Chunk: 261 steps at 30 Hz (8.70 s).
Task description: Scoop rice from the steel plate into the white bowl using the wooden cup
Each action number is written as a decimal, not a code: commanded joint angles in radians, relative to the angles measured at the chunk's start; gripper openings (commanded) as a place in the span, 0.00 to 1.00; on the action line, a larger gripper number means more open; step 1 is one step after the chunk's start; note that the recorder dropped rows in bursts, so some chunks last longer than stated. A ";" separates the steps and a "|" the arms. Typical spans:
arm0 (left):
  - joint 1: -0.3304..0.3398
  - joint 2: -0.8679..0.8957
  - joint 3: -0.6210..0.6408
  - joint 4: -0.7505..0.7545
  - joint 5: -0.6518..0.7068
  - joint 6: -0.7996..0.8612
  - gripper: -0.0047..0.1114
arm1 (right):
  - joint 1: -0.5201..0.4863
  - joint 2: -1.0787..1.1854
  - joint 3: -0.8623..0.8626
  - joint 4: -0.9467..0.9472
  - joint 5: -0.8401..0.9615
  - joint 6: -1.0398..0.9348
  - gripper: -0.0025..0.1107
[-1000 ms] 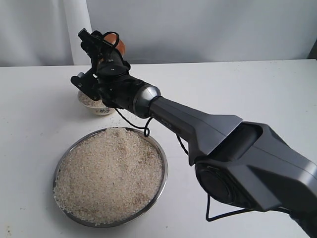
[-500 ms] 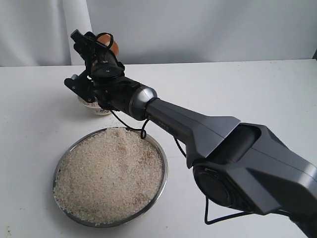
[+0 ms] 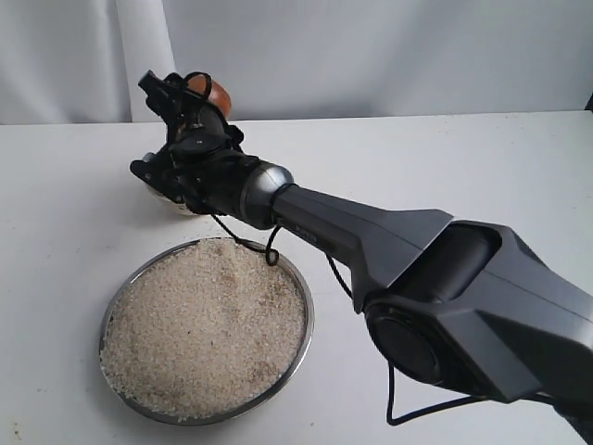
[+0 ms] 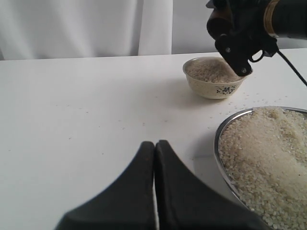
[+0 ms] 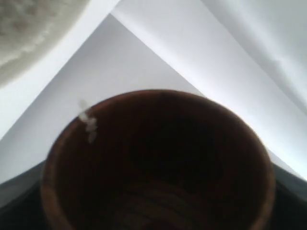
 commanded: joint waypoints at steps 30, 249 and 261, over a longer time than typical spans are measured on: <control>-0.006 -0.003 0.002 0.001 -0.014 0.000 0.04 | -0.032 -0.583 0.114 1.297 0.419 0.166 0.02; -0.006 -0.003 0.002 0.001 -0.014 0.000 0.04 | -0.873 -2.695 2.402 1.521 -0.219 0.602 0.02; -0.006 -0.003 0.002 0.001 -0.014 0.000 0.04 | -0.873 -2.695 2.402 1.521 -0.219 0.602 0.02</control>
